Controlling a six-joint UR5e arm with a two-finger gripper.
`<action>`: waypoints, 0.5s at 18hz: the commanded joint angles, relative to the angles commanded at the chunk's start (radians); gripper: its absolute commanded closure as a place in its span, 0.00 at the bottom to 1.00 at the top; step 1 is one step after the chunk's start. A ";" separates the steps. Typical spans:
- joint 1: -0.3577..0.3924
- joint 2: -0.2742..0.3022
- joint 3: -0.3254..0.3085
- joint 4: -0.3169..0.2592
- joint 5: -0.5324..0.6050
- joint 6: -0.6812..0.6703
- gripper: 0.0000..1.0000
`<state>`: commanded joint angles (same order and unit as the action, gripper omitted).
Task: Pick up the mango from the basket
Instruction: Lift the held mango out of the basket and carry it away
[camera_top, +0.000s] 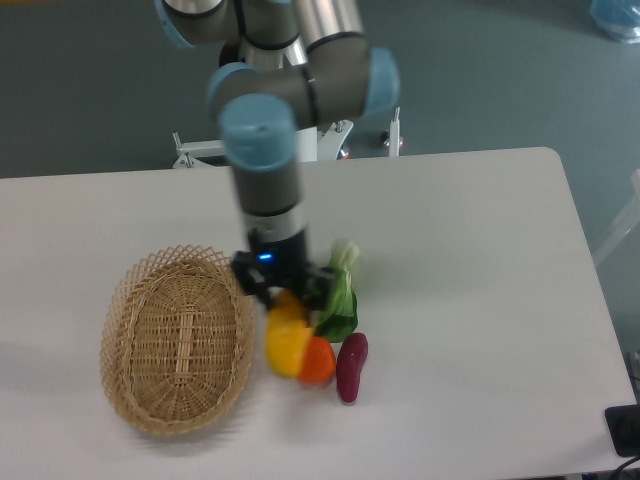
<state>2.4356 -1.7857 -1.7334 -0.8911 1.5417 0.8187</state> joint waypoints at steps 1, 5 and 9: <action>0.035 0.011 0.002 -0.012 0.000 0.038 0.52; 0.193 0.017 0.018 -0.069 -0.040 0.219 0.52; 0.308 0.017 0.026 -0.078 -0.067 0.362 0.52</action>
<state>2.7440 -1.7687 -1.7074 -0.9694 1.4743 1.1809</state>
